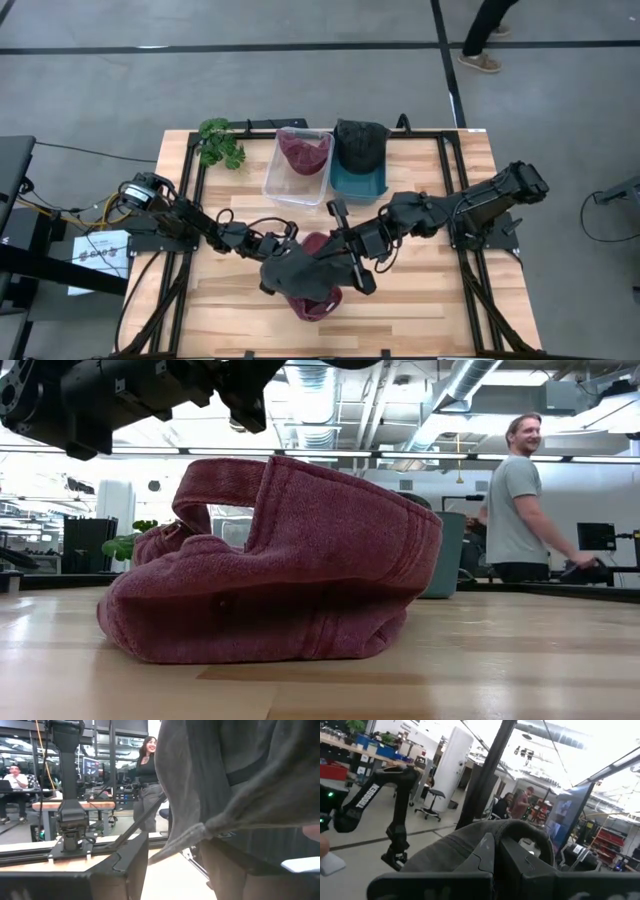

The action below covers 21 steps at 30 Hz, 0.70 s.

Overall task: Pick & Place hat
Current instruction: Put the black cap into the blue bin

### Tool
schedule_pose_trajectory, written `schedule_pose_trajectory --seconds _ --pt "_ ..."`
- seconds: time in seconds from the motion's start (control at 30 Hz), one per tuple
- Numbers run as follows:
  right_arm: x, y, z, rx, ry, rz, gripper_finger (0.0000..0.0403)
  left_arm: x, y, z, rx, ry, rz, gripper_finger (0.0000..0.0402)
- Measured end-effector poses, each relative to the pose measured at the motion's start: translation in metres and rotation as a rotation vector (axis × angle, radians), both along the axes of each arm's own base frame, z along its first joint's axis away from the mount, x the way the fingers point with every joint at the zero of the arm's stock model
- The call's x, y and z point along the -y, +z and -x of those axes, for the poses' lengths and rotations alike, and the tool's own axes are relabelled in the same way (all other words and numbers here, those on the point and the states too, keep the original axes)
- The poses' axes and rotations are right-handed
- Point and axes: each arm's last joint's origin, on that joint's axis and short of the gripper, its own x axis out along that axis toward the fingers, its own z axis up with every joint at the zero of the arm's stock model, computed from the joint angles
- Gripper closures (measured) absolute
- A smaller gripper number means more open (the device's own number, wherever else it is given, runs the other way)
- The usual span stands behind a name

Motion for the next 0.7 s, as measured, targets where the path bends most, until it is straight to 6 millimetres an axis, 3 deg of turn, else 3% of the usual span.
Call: schedule_pose_trajectory --seconds 0.1,0.27,0.53,0.7 --pt "-0.001 -0.001 0.0 -0.016 0.0 -0.003 0.0403 0.002 0.0 0.001 0.002 -0.025 -0.005 0.026" --pt "0.002 -0.002 0.005 -0.096 -0.107 -0.013 0.0392 0.003 0.004 0.002 0.019 -0.083 -0.012 0.0376" --pt "0.007 -0.002 0.03 -0.314 -0.265 -0.01 0.0366 -0.003 0.002 0.002 -0.091 -0.061 -0.025 0.0388" --pt "0.001 0.004 0.055 -0.411 -0.26 -0.054 0.0347 -0.011 0.005 0.005 -0.224 -0.031 -0.067 0.0388"
